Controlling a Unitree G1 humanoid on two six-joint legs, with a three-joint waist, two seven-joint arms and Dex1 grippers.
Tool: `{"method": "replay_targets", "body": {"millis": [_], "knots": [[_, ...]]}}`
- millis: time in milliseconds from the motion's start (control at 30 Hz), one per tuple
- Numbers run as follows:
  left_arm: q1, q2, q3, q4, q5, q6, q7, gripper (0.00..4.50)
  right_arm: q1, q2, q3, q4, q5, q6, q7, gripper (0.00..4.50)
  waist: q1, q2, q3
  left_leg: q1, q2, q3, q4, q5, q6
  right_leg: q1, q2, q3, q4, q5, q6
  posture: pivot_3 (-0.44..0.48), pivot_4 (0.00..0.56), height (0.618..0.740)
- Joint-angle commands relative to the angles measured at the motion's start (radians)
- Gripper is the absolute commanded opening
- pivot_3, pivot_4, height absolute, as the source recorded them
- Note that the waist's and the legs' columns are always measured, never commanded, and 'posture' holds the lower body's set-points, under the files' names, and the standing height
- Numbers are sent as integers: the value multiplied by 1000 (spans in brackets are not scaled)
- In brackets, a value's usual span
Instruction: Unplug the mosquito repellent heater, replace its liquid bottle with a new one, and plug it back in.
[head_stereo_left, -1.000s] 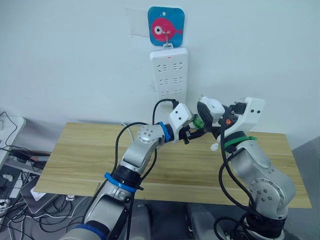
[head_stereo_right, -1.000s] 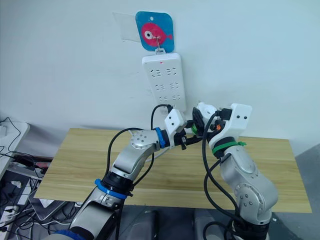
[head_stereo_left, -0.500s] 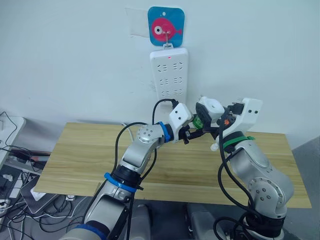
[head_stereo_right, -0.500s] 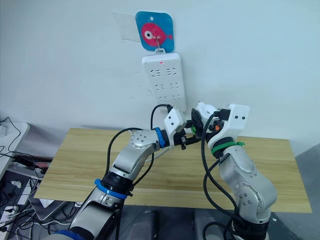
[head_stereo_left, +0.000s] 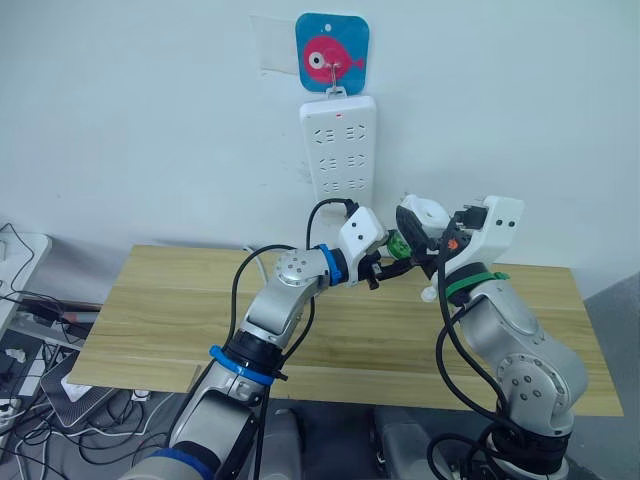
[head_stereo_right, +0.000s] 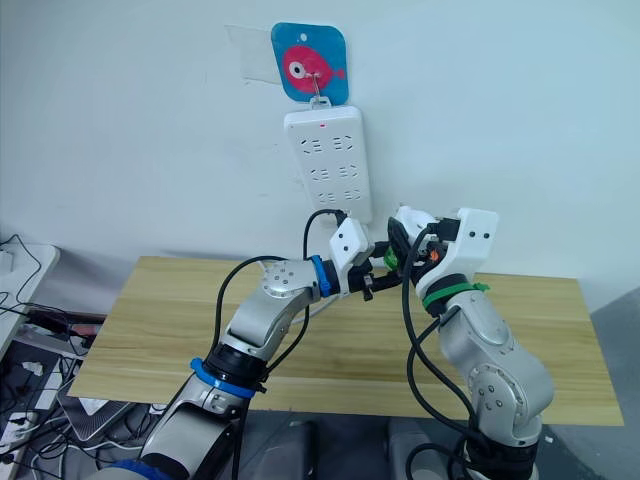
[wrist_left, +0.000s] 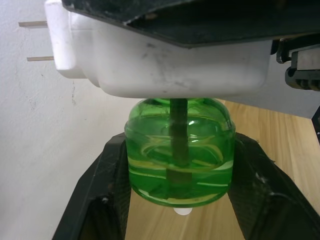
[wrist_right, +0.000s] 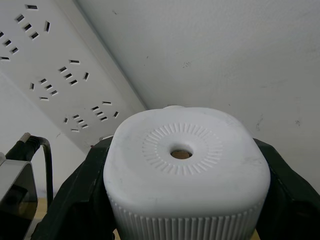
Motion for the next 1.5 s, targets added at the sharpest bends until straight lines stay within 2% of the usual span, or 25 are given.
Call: {"method": "replay_targets", "body": {"millis": [33, 100, 133, 200, 300, 400, 500, 567, 700, 1067, 1200, 1300, 1500], "knots": [[0, 26, 44, -33, -50, -17, -42, 3780, -9, -26, 15, -25, -9, -40, 34, 2998, 0, 0, 0, 0, 0, 0, 0, 0, 0, 0, 0, 0, 0, 0, 0, -33, 205, 740], [4, 61, 75, -27, -78, -23, -77, 4392, -5, -42, 19, -26, -17, -51, 44, 2998, -2, 0, 0, 0, 0, 0, 0, 0, 0, 0, 0, 0, 0, 0, 0, -28, 203, 740], [7, 81, 95, -20, -99, -28, -104, 4500, -5, -51, 23, -25, -21, -57, 50, 2998, -3, 0, 0, 0, 0, 0, 0, 0, 0, 0, 0, 0, 0, 0, 0, -25, 203, 740], [13, 117, 141, -7, -149, -26, -151, 4500, -3, -63, 28, -25, -28, -67, 59, 2998, -3, 0, 0, 1, 1, 0, 0, 0, 0, 0, 1, 0, 1, 0, 0, -25, 203, 740], [45, 221, 225, -20, -251, -1, -283, 4500, 1, -87, 44, -32, -40, -81, 81, 2998, -5, 0, 0, 1, 1, 0, -1, 0, 0, 0, 1, 0, 1, 0, 0, -25, 203, 740], [32, 339, 326, -35, -348, 86, -349, 4500, 6, -100, 62, -40, -50, -89, 97, 2998, -5, 0, 0, 1, 1, 0, -1, 0, 0, 0, 1, 0, 0, 0, 0, -14, 196, 740], [-15, 390, 366, 3, -378, 124, -359, 4500, 9, -112, 72, -43, -53, -93, 107, 2998, 2, 0, 0, 1, 1, -1, 0, 0, -1, 0, 0, -2, 1, 0, 0, -6, 194, 740], [-84, 421, 378, 102, -349, 90, -384, 4500, 10, -121, 84, -46, -59, -95, 113, 2998, 11, -1, 0, 1, 0, -1, 0, 0, -1, 0, 0, -2, 0, 0, 0, 4, 190, 740], [-202, 421, 361, 285, -297, 6, -436, 4500, 6, -123, 95, -41, -61, -96, 124, 2998, 14, -1, 0, 0, -1, -1, 0, 0, -1, 0, -1, -2, -1, 0, 0, 9, 188, 740], [-499, 302, 304, 816, -145, -285, -599, 4500, -24, -120, 109, -35, -57, -79, 139, 2998, 9, -1, -1, -1, -1, -1, 1, 1, 0, -1, 0, -4, 1, 0, 0, -13, 186, 740], [-559, 277, 308, 927, -117, -315, -649, 4500, -35, -118, 114, -32, -56, -74, 140, 2998, 2, -1, -1, -2, -1, -1, 0, 0, 0, -1, 0, -4, 1, 0, 0, -19, 187, 740], [-587, 262, 321, 966, -116, -303, -675, 3914, -40, -114, 119, -35, -57, -70, 137, 2998, 1, -1, -1, -2, 0, -2, 0, 1, 0, -2, 0, -4, 1, 0, 0, -27, 188, 740], [-607, 265, 347, 994, -110, -275, -675, 2035, -44, -110, 141, -49, -61, -59, 133, 2998, 1, -1, -1, -2, 0, -2, 1, 1, 0, -2, 0, -4, 2, 0, 0, -32, 194, 740]]}}
